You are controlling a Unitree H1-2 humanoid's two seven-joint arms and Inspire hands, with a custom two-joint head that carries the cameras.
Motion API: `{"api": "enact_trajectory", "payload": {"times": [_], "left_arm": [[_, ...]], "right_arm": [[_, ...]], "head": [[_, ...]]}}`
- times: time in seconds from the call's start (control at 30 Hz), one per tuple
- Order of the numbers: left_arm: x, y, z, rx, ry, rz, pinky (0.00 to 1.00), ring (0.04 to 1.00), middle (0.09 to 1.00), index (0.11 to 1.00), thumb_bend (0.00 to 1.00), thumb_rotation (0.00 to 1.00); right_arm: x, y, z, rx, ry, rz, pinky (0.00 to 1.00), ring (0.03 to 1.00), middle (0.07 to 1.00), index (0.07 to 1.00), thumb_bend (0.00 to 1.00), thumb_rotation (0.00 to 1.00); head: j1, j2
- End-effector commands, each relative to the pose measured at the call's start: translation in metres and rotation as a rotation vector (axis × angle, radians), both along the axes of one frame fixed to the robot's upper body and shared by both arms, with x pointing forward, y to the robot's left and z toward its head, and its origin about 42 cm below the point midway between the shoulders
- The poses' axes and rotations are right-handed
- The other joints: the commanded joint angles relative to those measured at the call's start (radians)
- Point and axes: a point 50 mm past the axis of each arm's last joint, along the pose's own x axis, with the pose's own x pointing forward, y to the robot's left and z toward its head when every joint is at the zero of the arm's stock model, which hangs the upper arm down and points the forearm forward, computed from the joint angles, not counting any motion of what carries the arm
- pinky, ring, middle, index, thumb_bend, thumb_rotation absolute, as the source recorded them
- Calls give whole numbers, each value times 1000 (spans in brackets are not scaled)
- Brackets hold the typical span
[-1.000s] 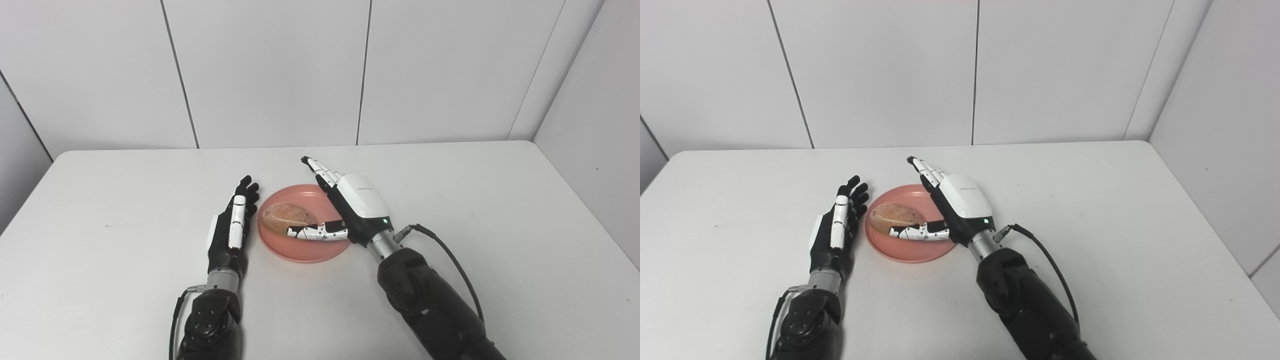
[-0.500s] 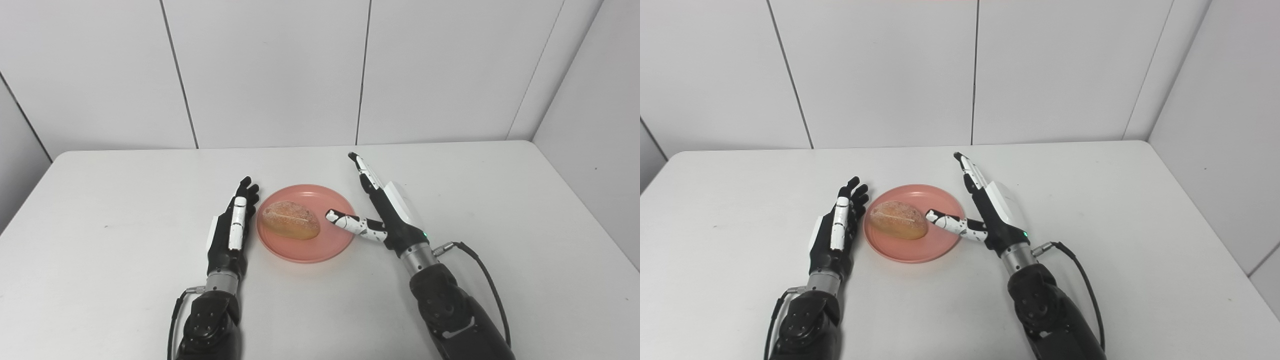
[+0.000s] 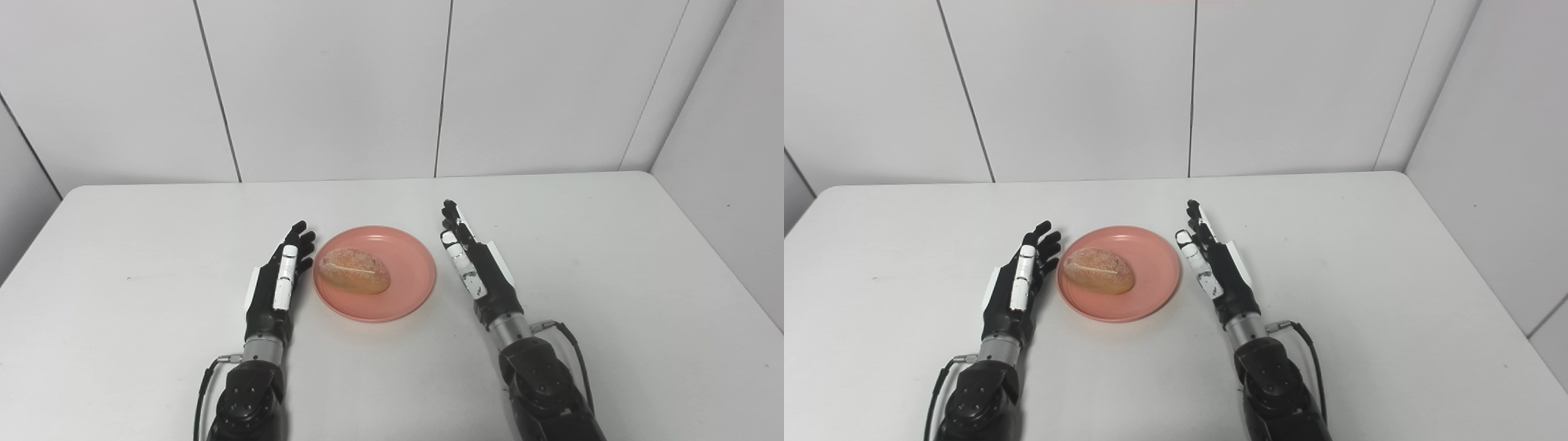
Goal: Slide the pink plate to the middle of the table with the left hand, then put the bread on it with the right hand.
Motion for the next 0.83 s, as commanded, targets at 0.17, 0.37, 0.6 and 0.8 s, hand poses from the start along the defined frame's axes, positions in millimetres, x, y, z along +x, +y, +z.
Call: {"api": "enact_trajectory", "payload": {"times": [0.17,0.37,0.6,0.8], "left_arm": [[4,6,11,13,-25,-33,932,923,912,901,508,1000],[6,13,9,3,-31,-31,938,925,915,902,529,1000],[5,16,10,-33,-31,-46,959,939,925,912,537,1000],[5,15,12,-32,-47,-59,963,947,930,917,560,1000]], "right_arm": [[12,15,12,99,-14,4,1000,1000,1000,1000,706,986],[16,22,12,155,-31,8,1000,1000,1000,1000,730,1000],[17,22,8,157,-13,-58,1000,1000,1000,1000,734,1000],[18,17,9,197,21,-87,1000,1000,1000,1000,737,996]], "head": [[-18,-6],[-50,-8],[-66,-6],[-53,-4]]}}
